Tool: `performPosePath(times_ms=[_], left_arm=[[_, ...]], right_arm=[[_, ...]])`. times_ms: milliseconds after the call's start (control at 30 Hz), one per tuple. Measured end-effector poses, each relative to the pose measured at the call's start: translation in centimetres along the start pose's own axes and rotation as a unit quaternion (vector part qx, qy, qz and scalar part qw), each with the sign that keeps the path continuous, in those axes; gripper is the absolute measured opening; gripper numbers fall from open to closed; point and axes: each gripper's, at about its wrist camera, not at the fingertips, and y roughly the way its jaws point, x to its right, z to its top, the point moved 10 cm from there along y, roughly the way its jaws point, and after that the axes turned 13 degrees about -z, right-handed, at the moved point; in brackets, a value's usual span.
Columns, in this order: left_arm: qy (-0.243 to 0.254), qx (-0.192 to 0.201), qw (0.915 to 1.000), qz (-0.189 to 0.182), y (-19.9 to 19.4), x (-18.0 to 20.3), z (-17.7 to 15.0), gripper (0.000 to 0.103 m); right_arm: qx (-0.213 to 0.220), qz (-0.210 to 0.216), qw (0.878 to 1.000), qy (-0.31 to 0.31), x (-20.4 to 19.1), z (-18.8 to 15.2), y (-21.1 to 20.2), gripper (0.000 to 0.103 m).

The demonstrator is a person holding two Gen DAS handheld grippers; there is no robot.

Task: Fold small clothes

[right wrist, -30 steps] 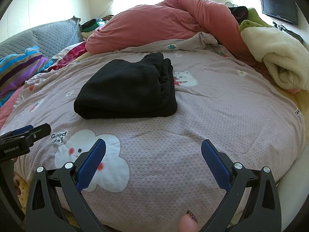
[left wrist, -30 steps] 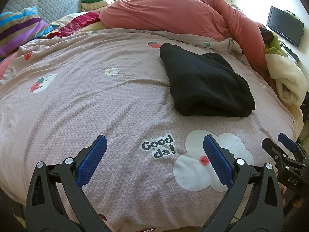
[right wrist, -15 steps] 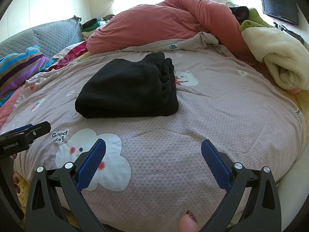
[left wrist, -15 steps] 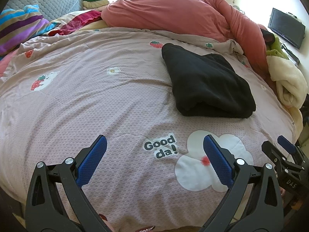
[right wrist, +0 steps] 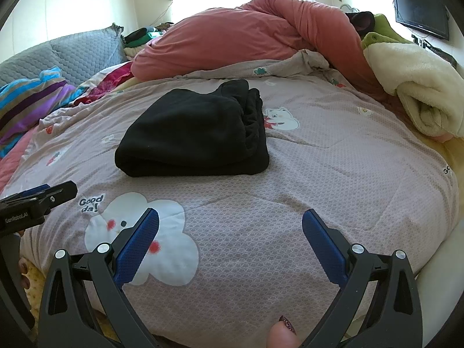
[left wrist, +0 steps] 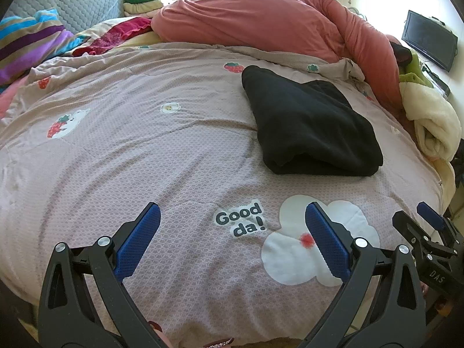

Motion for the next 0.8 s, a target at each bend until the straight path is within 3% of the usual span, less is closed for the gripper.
performPosePath(times_ms=[533,700,800], left_arm=[[0.025,-0.008,0.9994,0.02,0.4,0.8,-0.1,0.094],[0.001,-0.017,0.9983,0.057,1.0,-1.0,-0.2,0.094],[-0.046,-0.007,0.9971,0.06,0.5,-4.2,0.7,0.094]], right_arm=[[-0.014,-0.015,0.999,0.025,1.4,0.0,0.8,0.098],[-0.018,-0.088,0.994,0.07,6.0,0.3,2.1,0.098],[-0.02,-0.158,0.98,0.115,11.6,0.1,2.8,0.098]])
